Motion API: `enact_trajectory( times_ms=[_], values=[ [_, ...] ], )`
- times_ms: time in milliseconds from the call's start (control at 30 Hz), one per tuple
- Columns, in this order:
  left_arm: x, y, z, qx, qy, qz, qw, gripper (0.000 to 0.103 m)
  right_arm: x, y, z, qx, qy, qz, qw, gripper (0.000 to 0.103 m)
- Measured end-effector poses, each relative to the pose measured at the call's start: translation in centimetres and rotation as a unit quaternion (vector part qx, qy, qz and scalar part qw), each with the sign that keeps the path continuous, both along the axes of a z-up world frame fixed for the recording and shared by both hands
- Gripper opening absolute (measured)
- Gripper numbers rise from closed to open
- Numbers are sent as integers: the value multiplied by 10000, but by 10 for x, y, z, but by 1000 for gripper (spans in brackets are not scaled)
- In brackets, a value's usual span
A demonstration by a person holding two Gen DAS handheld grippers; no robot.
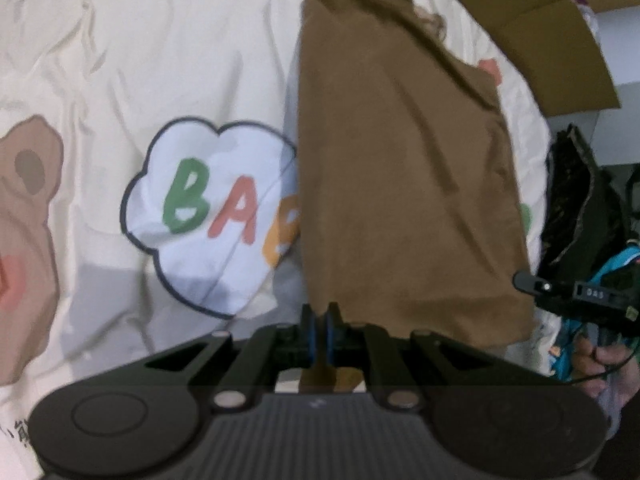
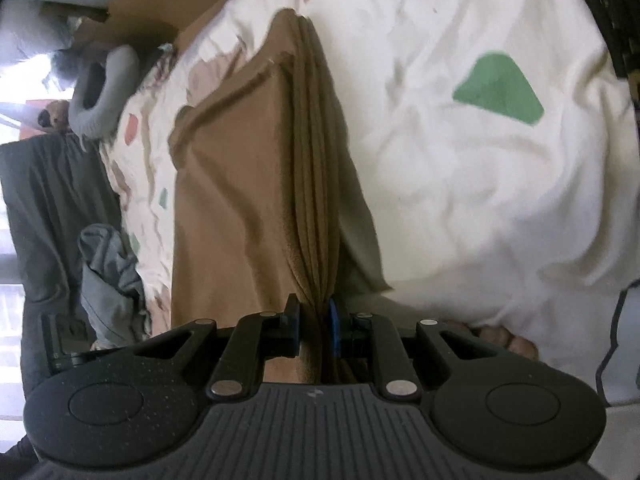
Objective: Fold clothes
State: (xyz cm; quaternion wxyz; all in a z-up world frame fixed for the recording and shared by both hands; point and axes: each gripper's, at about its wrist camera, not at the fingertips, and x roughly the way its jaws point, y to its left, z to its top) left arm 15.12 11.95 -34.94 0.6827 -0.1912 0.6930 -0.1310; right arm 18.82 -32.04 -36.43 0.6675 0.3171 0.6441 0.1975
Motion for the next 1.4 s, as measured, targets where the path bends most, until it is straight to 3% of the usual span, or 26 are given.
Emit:
enact_trajectory(
  times_ms=[133,333,533,967,1400],
  values=[
    [9,-3,-14,52,208,24,9998,12,4,-7,-6,-113,184,-61,9997,23],
    [31,-2,-5,33,-167,237,9996,35,20,-7,6,-229,-165,-25,9996,41],
    [62,-12,-8,185,-443,266,9985,36,47,15,13,-453,-632,298,9965,53],
    [85,-13,-26,128,-641,449,9968,36,78,28,-5,-1065,-955,655,9875,54],
    [100,-10,-26,194,-849,602,9944,39,85,23,-8,-1458,-1196,457,9810,50]
  ],
)
